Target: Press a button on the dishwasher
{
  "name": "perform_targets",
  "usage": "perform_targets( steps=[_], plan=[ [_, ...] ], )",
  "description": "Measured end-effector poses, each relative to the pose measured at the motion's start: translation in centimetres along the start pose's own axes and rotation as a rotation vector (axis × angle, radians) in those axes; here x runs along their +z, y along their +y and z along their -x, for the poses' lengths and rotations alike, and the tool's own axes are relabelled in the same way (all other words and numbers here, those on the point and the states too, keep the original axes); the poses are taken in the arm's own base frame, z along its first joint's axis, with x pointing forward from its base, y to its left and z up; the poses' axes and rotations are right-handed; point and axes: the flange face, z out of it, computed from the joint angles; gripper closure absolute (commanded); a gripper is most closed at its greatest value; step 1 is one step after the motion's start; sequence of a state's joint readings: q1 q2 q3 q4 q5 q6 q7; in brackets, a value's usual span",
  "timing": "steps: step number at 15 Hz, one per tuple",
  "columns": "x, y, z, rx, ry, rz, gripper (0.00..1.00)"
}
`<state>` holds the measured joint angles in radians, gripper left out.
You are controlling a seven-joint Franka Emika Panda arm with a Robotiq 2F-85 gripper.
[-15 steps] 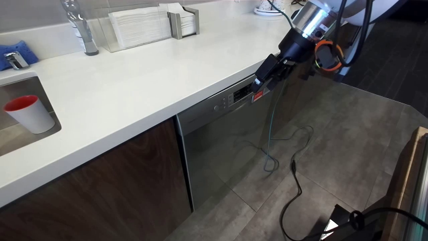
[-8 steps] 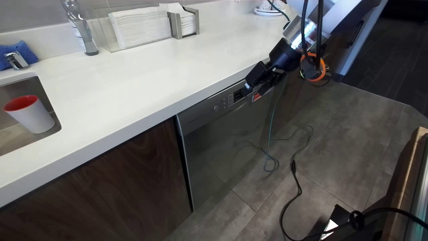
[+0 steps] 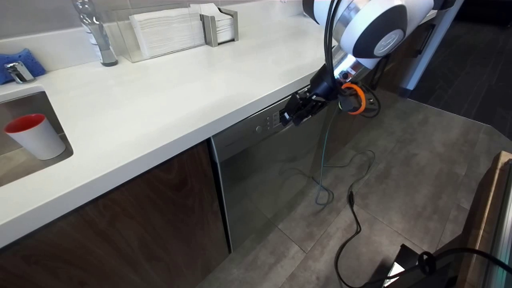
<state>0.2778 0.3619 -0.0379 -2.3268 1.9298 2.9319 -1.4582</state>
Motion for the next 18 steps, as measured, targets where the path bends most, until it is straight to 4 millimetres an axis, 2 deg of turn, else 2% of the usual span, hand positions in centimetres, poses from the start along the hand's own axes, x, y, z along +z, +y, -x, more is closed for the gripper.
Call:
perform_targets(
  steps=[3,4,8,14,18],
  plan=[
    [0.9,0.9,-0.4,0.091,0.056,0.008,0.98],
    [1.1,1.3,-0.5,0.126,0.078,0.011,0.99],
    [2.3,2.8,-0.6,0.26,0.153,0.003,1.0],
    [4.7,3.8,0.9,0.396,0.184,-0.029,1.0],
    [4.8,4.6,-0.1,0.465,0.215,-0.065,1.0]
  ],
)
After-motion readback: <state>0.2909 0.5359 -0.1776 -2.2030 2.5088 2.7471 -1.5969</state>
